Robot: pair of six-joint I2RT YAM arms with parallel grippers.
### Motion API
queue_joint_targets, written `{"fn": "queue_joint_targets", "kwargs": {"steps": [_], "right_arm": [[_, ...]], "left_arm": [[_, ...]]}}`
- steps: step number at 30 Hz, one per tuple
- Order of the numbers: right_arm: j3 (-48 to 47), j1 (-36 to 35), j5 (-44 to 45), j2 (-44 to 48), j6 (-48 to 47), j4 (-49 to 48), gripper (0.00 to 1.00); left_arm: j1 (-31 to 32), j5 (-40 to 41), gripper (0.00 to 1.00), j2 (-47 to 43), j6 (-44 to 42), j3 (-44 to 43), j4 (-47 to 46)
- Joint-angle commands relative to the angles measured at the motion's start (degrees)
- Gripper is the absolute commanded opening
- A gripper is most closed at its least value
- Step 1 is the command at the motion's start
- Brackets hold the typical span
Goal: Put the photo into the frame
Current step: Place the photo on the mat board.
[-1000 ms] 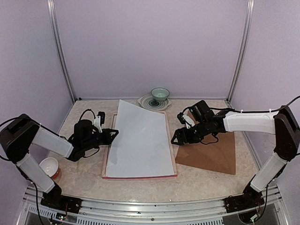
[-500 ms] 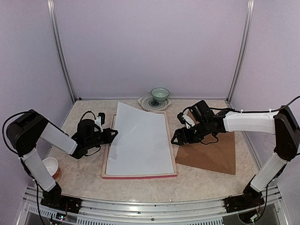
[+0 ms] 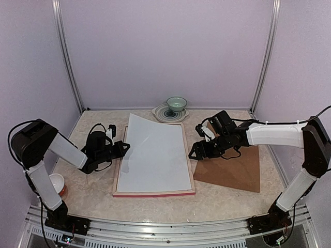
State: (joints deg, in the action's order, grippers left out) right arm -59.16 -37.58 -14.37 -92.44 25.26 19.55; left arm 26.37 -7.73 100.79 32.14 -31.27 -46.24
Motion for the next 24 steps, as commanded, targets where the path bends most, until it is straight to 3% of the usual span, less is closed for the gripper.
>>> {"fn": "queue_joint_targets", "kwargs": {"steps": [1,13,22,24], "right_arm": [[1.1,0.7,-0.6,0.6,0.5,-1.2,0.78],[1.8,0.7,-0.6,1.0,0.6,-1.5,0.78],[2.0,0.7,-0.7,1.0,0.6,-1.8,0.78],[2.1,0.7,-0.7,0.9,0.5,-1.8,0.78]], "left_arm": [[-0.3,1.1,0.0,0.8,0.5,-1.6,-1.4],[-0.3,1.3,0.0,2.3,0.7,-2.3,-0.8],[-0.3,1.0,0.09,2.5,0.9,-2.6,-0.4],[-0.3,0.8,0.18,2.5,1.0,-2.7,-0.4]]}}
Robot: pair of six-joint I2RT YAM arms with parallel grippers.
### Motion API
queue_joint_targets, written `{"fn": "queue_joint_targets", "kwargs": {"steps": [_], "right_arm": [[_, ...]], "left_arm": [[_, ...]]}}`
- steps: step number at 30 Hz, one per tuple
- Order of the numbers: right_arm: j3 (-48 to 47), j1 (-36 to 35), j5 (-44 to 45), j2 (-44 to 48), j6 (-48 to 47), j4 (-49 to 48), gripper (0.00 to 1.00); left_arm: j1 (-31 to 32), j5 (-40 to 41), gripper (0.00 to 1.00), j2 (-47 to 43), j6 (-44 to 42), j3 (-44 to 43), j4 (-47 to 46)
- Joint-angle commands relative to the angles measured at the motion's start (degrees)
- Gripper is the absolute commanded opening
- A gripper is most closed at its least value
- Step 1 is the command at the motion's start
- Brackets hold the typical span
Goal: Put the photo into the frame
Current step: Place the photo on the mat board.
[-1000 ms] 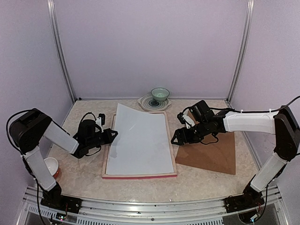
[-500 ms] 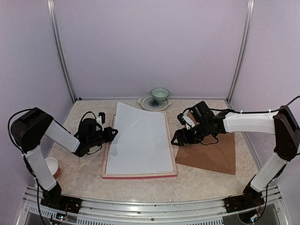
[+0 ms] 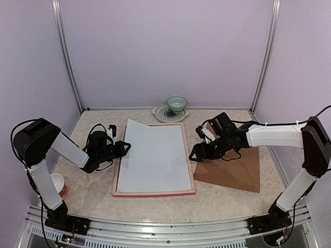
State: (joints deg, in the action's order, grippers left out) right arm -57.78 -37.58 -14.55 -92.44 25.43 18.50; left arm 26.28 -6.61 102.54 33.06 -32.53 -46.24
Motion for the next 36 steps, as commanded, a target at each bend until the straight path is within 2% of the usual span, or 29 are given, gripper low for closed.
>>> {"fn": "queue_joint_targets", "kwargs": {"steps": [1,4,7,17,25,36], "right_arm": [[0.7,0.7,-0.5,0.9,0.4,-0.8,0.78],[0.7,0.7,-0.6,0.7,0.4,-0.8,0.78],[0.7,0.7,-0.5,0.7,0.4,-0.8,0.78],[0.5,0.7,-0.5,0.2,0.4,-1.0,0.78],[0.5,0.7,-0.7,0.2,0.5,-1.0,0.78],[1.2,0.7,-0.5,0.6,1.0,-1.2,0.78]], "left_arm": [[-0.2,-0.3,0.26,0.7,0.0,-1.4,-0.3],[-0.2,-0.2,0.43,0.1,0.2,-1.6,0.5],[-0.3,0.1,0.5,-1.1,0.3,-1.7,1.6],[-0.3,4.9,0.62,-8.6,-0.9,-1.7,8.6],[-0.3,10.4,0.78,-13.7,-2.4,-1.6,13.1],[2.2,11.6,0.82,-14.0,-1.9,-4.0,18.5]]}}
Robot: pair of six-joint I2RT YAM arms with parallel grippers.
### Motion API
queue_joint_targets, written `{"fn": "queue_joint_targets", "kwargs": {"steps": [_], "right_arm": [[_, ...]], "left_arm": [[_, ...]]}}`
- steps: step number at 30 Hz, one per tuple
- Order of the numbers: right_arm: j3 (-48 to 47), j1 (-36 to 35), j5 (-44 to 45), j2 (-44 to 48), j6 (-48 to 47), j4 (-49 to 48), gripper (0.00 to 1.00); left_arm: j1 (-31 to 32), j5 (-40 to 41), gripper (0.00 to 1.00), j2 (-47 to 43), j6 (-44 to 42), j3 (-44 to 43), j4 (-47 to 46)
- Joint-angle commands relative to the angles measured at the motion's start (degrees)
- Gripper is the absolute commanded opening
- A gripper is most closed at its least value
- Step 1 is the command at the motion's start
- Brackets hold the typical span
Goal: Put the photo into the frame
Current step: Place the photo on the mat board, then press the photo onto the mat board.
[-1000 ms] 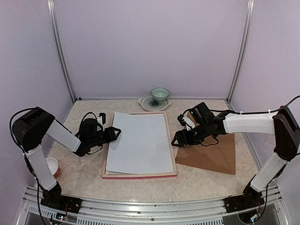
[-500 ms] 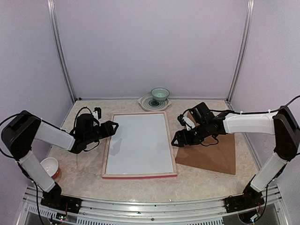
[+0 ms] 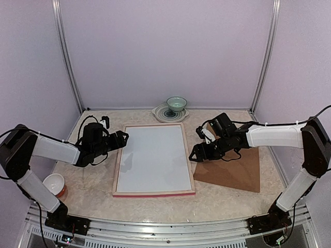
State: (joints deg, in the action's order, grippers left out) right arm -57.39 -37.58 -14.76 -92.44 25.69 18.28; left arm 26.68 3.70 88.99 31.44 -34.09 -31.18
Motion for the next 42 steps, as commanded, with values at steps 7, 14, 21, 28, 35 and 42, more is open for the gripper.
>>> {"fn": "queue_joint_targets", "kwargs": {"steps": [7,14,21,28,35,42], "right_arm": [[0.7,0.7,0.3,-0.1,1.0,-0.9,0.78],[0.1,0.8,0.6,-0.6,1.1,-0.6,0.78],[0.1,0.8,0.9,-0.3,1.1,-0.3,0.78],[-0.1,0.8,0.9,-0.3,1.2,-0.2,0.78],[-0.4,0.8,0.9,-0.3,0.9,0.1,0.78],[0.2,0.9,1.0,-0.3,0.8,-0.2,0.78]], "left_arm": [[7.6,-1.6,0.83,-0.6,2.6,-3.1,5.2],[11.2,-10.5,0.83,2.4,6.0,-4.2,3.2],[14.1,-17.6,0.83,6.3,6.4,-6.2,1.5],[14.6,-16.4,0.83,10.6,6.1,-7.3,2.0],[14.0,-14.8,0.83,14.6,6.5,-7.9,1.8],[13.0,-14.3,0.83,16.2,6.9,-7.9,1.3]]}}
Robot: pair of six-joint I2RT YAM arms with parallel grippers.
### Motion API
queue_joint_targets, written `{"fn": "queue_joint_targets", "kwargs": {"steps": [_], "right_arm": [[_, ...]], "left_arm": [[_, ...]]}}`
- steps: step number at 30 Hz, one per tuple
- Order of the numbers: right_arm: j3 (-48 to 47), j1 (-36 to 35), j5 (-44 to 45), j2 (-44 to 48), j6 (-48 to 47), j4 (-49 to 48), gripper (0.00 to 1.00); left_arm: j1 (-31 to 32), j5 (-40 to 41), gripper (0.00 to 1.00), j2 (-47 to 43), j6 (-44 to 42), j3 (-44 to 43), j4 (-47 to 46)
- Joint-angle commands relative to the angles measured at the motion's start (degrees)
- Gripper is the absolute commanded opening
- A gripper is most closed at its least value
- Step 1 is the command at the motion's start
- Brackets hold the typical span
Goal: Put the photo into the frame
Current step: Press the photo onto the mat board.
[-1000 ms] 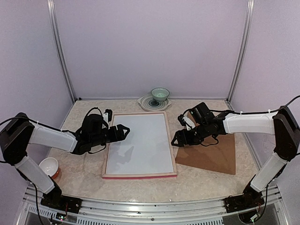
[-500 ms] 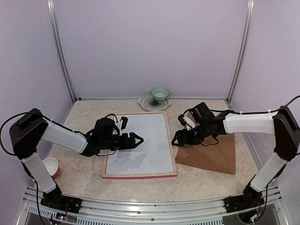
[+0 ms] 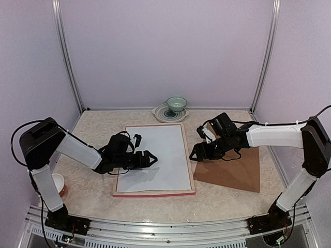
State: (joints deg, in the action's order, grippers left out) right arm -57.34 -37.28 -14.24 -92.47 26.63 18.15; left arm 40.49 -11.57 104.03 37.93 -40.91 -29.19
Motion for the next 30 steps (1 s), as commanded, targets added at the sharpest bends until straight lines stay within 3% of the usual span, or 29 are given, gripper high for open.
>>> {"fn": "queue_joint_targets", "kwargs": {"steps": [1,25,30], "right_arm": [[0.2,0.7,0.4,-0.3,-0.1,-0.1,0.78],[1.2,0.8,-0.9,0.4,-0.2,-1.1,0.78],[2.3,0.4,-9.8,1.3,-2.1,-3.5,0.76]], "left_arm": [[-0.9,1.0,0.83,1.1,0.4,-1.0,-0.7],[2.7,-4.1,0.85,-6.3,-1.9,-2.2,-1.0],[4.4,-5.5,0.86,-6.7,-2.1,-2.0,-1.6]]}}
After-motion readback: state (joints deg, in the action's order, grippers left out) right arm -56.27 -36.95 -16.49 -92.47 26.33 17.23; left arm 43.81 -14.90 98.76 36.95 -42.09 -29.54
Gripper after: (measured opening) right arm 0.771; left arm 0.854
